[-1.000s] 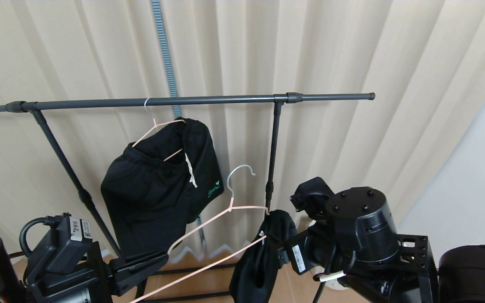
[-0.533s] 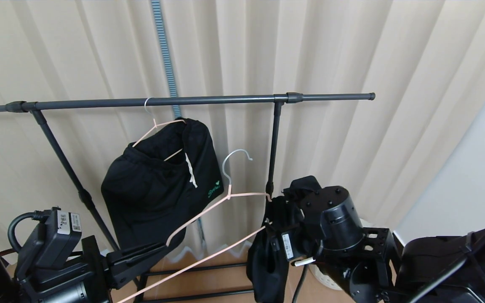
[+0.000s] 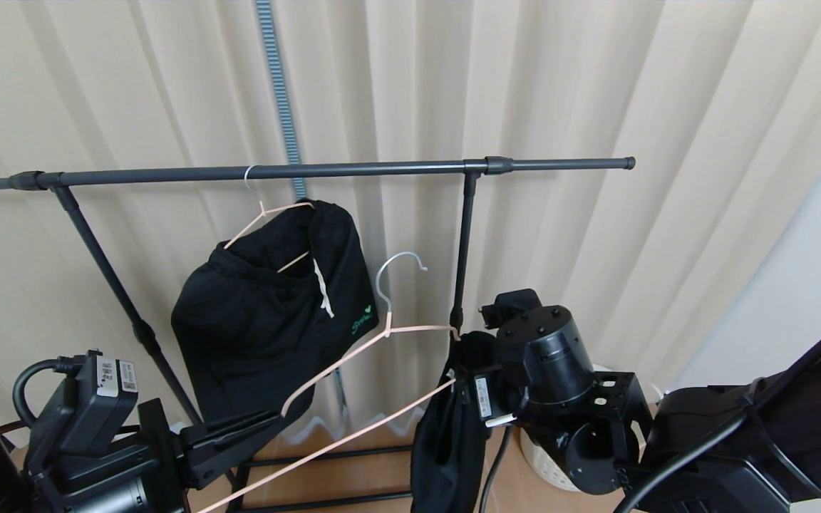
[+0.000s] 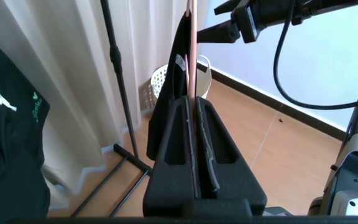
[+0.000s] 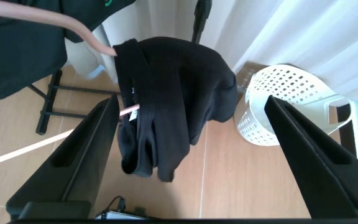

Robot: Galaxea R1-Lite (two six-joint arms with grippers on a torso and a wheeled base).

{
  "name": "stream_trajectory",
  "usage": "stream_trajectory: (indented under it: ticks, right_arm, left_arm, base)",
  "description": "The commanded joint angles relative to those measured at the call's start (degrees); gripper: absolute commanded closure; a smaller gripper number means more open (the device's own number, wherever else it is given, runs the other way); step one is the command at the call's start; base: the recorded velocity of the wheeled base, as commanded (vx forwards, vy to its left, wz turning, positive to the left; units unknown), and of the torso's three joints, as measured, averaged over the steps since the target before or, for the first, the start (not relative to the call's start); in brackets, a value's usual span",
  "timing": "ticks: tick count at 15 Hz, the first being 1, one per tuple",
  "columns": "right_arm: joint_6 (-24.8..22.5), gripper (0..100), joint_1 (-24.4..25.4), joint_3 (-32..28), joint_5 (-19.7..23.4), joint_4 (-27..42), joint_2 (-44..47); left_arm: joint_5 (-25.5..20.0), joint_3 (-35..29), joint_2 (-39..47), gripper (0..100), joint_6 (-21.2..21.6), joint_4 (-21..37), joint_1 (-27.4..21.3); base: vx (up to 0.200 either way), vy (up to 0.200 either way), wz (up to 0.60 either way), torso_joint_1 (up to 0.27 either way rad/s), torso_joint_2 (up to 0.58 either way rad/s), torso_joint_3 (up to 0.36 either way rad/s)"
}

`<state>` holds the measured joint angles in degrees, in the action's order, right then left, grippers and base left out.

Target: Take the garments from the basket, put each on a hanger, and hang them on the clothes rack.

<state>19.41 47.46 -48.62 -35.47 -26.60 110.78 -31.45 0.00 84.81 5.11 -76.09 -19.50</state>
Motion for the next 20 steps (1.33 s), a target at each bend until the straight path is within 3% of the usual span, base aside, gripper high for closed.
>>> stream_trajectory:
  ticks: [1,17,18,20]
  right_arm:
    - [0.5,0,0.0,-0.6,-0.8,0.0,1.2]
    - [1.9,0,0.0,-3.0,-6.2,-0.7,3.3]
    - [1.9,100,0.1,-3.0,-6.2,-0.7,3.3]
    - [2.0,100,0.4,-2.9,-6.2,-0.7,3.3]
  left_arm:
    - [0.0,0.0,0.1,100,0.0,0.0,0.0]
    - [0.0,0.0,0.0,100,0.0,0.0,0.0]
    - [0.0,0.0,0.1,100,0.0,0.0,0.0]
    - [0.0,0.0,0.0,100,0.0,0.0,0.0]
  base:
    - [0.000,0.000,0.00,0.000,0.00,0.000]
    - [0.000,0.000,0.00,0.000,0.00,0.000]
    - [0.000,0.000,0.00,0.000,0.00,0.000]
    - [0.000,0.000,0.00,0.000,0.00,0.000]
